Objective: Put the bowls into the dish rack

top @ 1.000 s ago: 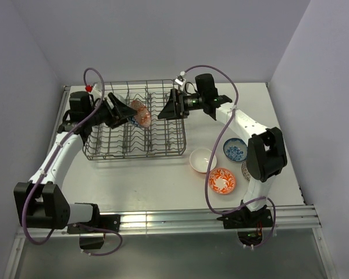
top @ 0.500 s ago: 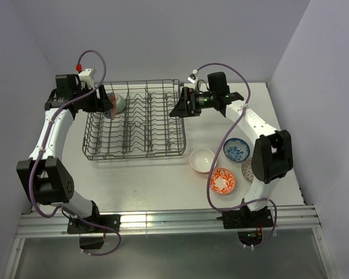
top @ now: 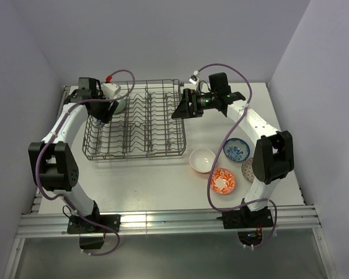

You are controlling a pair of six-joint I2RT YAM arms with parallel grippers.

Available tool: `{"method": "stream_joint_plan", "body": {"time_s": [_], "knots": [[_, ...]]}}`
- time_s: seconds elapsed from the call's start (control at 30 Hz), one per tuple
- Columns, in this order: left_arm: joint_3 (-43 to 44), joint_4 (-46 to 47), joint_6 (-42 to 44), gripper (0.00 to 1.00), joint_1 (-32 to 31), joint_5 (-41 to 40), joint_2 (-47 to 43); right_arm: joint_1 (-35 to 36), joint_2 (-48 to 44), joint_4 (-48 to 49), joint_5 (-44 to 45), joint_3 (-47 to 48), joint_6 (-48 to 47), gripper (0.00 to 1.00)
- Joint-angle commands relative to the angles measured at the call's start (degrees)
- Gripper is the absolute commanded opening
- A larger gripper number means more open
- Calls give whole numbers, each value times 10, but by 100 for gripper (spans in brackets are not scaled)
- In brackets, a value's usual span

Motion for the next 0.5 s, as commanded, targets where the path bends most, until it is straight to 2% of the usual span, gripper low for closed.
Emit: {"method": "stream_joint_plan", "body": {"time_s": [0.0, 0.47], "knots": [[-25, 57, 74, 0, -33, -76, -19, -6, -26, -4, 3, 6, -15, 100], [-58, 130, 129, 0, -101, -208, 16, -11, -29, -9, 6, -4, -23, 100]]}}
